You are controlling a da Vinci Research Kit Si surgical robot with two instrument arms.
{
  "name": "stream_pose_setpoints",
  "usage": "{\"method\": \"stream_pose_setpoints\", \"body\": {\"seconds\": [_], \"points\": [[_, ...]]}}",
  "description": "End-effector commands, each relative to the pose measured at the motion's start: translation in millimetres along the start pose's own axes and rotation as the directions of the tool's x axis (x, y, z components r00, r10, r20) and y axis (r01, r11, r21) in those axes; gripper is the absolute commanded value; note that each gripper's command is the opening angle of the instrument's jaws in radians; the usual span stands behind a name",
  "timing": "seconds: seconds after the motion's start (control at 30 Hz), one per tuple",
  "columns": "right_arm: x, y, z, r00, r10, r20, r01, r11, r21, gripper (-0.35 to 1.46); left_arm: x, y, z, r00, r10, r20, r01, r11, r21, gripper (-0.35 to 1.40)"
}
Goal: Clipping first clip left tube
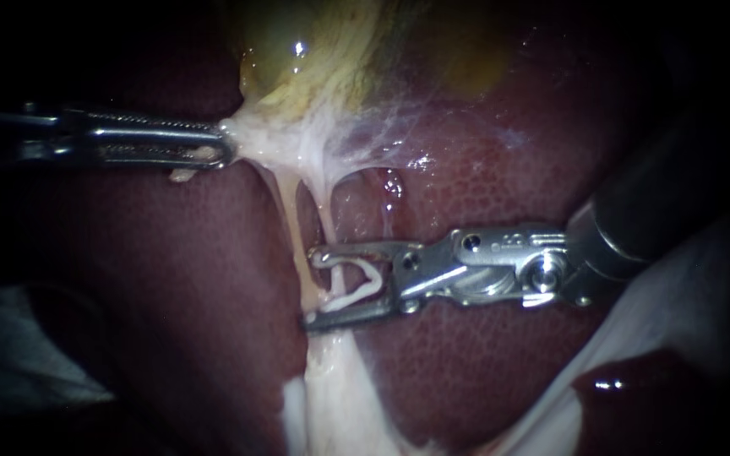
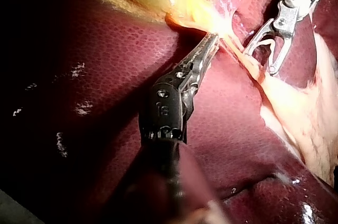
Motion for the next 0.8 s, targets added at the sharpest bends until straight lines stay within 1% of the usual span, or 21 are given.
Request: {"method": "stream_pose_setpoints", "body": {"seconds": [0.03, 0.2, 0.4, 0.67, 0.8], "points": [[-0.2, 0.2, 0.0, 1.0, 0.0, 0.0, 0.0, 1.0, 0.0, 0.5, 0.0, 0.0, 0.0, 1.0, 0.0, 0.0, 0.0, 1.0, 0.0, -0.35], [-0.5, 0.7, 0.4, 1.0, 0.005, 0.001, -0.005, 1.0, 0.012, 0.5, 0.0, 0.0, 0.0, 1.0, 0.0, 0.0, 0.0, 1.0, 0.001, -0.35], [0.0, 0.7, 1.5, 1.0, 0.005, 0.001, -0.005, 0.999, 0.035, 0.5, 0.0, 0.0, 0.0, 1.0, 0.0, 0.0, 0.0, 1.0, 0.001, -0.35], [1.0, 0.6, 3.5, 0.999, 0.015, -0.043, -0.011, 0.996, 0.085, 0.5, 0.0, 0.0, 0.0, 1.0, 0.0, 0.0, 0.0, 1.0, 0.001, -0.35], [1.3, 0.5, 4.6, 0.998, 0.023, -0.06, -0.018, 0.996, 0.091, 0.5, 0.0, 0.1, 0.1, 1.0, 0.0, 0.0, 0.0, 1.0, 0.001, -0.35]]}}
